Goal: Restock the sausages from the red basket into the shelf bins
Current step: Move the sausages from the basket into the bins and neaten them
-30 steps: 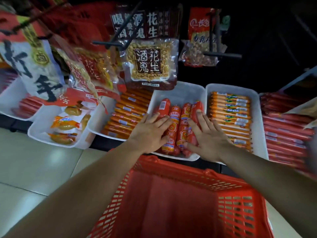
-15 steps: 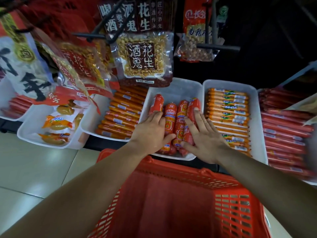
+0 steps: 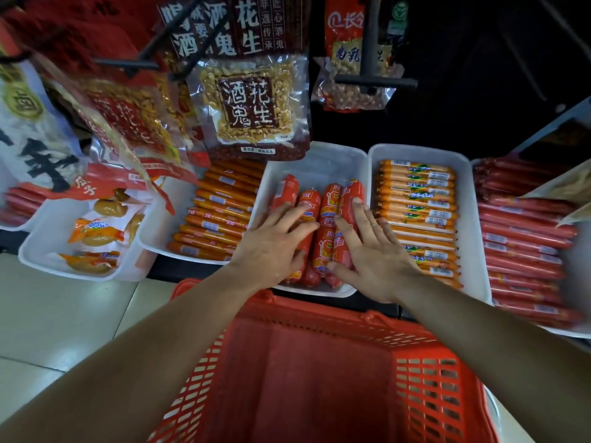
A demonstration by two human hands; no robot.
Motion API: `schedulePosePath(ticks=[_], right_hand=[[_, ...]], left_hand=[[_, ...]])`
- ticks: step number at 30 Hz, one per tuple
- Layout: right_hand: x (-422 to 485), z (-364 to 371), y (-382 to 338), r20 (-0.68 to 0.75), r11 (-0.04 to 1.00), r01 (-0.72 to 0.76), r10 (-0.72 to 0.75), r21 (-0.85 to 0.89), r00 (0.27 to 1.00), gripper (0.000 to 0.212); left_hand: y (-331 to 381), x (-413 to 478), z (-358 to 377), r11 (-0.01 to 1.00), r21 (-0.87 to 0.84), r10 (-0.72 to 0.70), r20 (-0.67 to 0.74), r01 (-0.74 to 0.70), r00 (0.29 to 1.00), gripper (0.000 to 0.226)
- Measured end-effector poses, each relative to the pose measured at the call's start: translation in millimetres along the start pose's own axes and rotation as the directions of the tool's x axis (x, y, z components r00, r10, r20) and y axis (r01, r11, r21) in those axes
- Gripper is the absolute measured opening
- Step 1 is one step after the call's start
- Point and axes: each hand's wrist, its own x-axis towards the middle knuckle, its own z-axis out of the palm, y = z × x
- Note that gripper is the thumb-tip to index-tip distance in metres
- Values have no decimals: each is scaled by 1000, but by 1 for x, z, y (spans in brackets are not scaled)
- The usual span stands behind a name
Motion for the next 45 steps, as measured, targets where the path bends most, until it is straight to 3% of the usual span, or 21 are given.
schedulePosePath(ticks=[4,8,15,20,24,27,30,32,39,45], right_hand=[[1,2,0,-9,1000,-2,2,3,1000,89],[1,2,-1,-25,1000,-2,2,16,1000,89],[-2,-7,2,-95,995,-7,16,98,995,71],[3,-15,13,-146,991,17,3,135,989,55],[8,-26,18,-117,995,13,-1,96,993,66],[11,-32,21,-102,1000,13,-11,23,995,88],[11,-34,24,-74,999,35,-37,-24,997,90],[12,-36,25,-57,999,40,-42,-32,998,87],[16,-46,20,-54,992,78,-84,-97,995,83],[21,-40,18,54,981,115,-108,-155,993,88]], left_hand=[[-6,-2,4,997,-51,59,15,-58,998,55],[0,1,1,999,-23,-29,-36,28,999,43],[11,11,-5,961,91,-259,-39,261,965,76],[23,18,-9,946,133,-299,-4,297,954,84],[25,21,-10,934,146,-338,61,327,939,93],[23,25,-7,971,92,-226,63,220,972,82],[18,25,3,1000,4,6,145,-7,989,61],[14,23,8,999,-16,49,183,-47,982,57],[12,15,4,998,28,-55,179,51,982,63],[9,7,3,991,8,-134,206,135,969,77]])
